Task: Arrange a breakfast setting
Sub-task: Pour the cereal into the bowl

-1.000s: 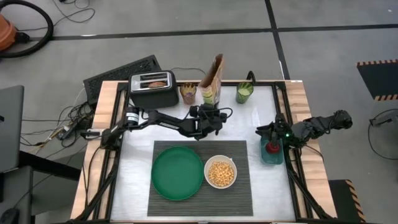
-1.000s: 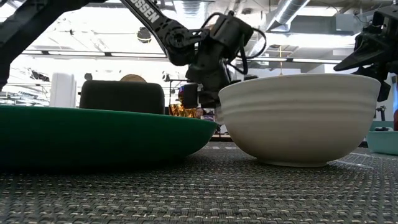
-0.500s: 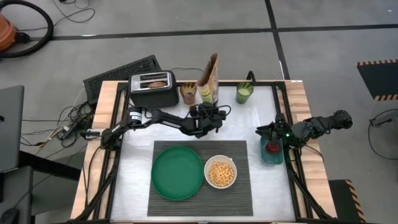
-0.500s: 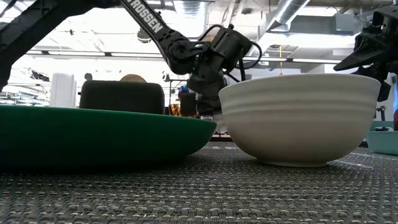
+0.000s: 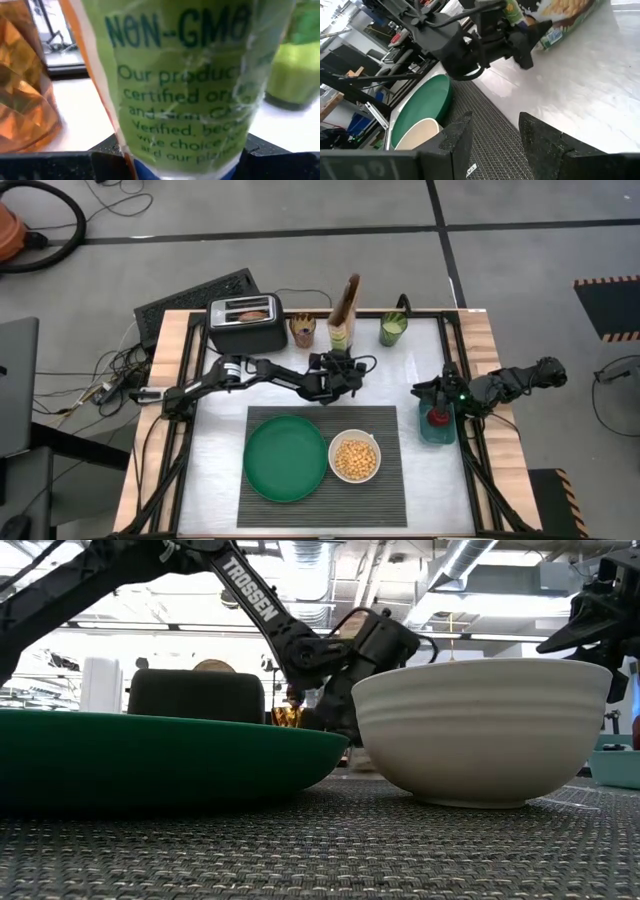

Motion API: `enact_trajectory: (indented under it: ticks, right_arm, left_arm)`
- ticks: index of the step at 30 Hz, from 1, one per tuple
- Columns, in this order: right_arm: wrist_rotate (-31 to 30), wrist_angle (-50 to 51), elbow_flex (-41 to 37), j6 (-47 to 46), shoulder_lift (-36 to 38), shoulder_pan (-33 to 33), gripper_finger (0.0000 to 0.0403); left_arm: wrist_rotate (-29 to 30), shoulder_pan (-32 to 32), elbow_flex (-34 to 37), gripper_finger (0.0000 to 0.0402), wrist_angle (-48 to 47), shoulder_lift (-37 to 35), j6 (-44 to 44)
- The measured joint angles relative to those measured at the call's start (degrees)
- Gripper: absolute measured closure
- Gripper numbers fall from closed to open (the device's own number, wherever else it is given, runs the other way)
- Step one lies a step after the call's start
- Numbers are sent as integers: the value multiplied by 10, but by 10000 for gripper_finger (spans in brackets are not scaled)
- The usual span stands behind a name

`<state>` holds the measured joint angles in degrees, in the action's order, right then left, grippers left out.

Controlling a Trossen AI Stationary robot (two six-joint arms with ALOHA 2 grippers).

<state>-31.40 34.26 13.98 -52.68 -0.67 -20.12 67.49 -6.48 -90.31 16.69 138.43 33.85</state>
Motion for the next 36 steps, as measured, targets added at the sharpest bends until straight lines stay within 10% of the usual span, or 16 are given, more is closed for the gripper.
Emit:
enact_trajectory:
  ticks: [36]
  right_arm:
    - [-1, 0, 0, 2, 0, 1, 214]
  left_arm:
    - [-24, -38, 13, 189, -62, 4, 36]
